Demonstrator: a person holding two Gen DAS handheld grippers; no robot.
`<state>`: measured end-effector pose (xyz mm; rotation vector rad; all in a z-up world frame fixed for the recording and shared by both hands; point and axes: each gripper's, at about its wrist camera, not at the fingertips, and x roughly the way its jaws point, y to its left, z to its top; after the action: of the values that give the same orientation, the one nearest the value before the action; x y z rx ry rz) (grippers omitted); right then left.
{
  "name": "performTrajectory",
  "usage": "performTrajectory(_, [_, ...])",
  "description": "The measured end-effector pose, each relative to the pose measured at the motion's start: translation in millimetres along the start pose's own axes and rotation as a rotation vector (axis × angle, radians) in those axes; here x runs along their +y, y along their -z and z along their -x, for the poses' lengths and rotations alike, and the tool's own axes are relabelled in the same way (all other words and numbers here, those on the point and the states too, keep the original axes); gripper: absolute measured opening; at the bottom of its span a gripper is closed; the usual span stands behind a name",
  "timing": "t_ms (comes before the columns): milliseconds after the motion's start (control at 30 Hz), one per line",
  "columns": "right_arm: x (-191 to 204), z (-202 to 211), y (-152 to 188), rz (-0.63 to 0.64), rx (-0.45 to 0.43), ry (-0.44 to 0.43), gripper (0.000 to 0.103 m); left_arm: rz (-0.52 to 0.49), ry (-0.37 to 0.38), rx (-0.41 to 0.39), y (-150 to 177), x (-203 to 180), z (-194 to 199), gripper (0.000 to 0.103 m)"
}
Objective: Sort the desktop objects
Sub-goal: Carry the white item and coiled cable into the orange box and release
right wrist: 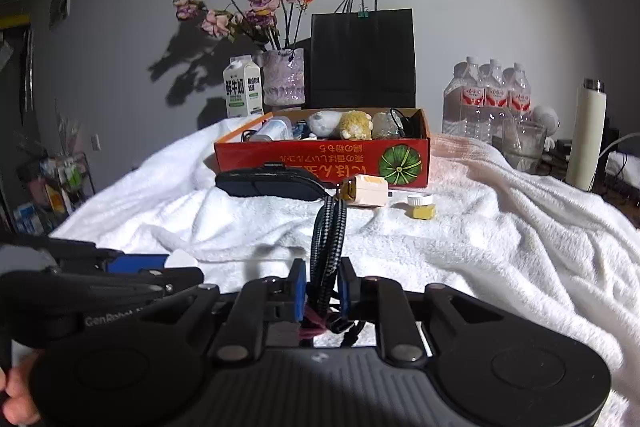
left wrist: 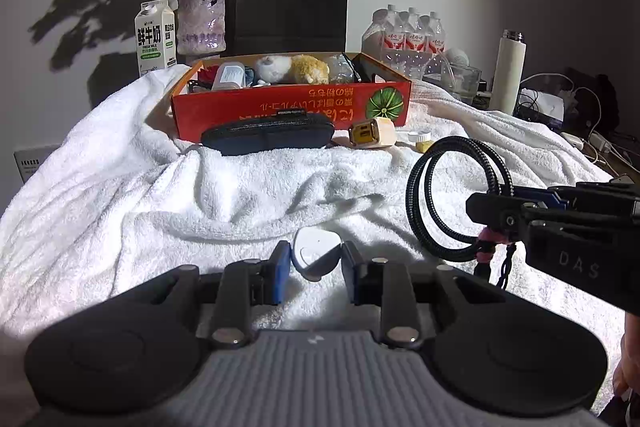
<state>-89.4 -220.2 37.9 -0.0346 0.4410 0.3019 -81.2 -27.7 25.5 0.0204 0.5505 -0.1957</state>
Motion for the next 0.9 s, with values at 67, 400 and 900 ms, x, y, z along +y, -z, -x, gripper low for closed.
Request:
performTrajectory(67, [-2.6,-0.2,-3.4,-0.023,0.004,-0.027,0.014,0.015,0.008,-0.005,-5.9,4.0,0.7,0.028])
performTrajectory(400, [-29.8,-23.0,-92.6,-0.033,-0.130,-0.112,0.013,0.011,0.061,-0.154,-117.3,33.7,-25.7,0.028])
performTrajectory(900, [-77.7,-302.3,-174.6,-0.445,0.284,-0.300,0.015,0.092,0.049,0.135,-206.6,76.1,-242.0,0.030])
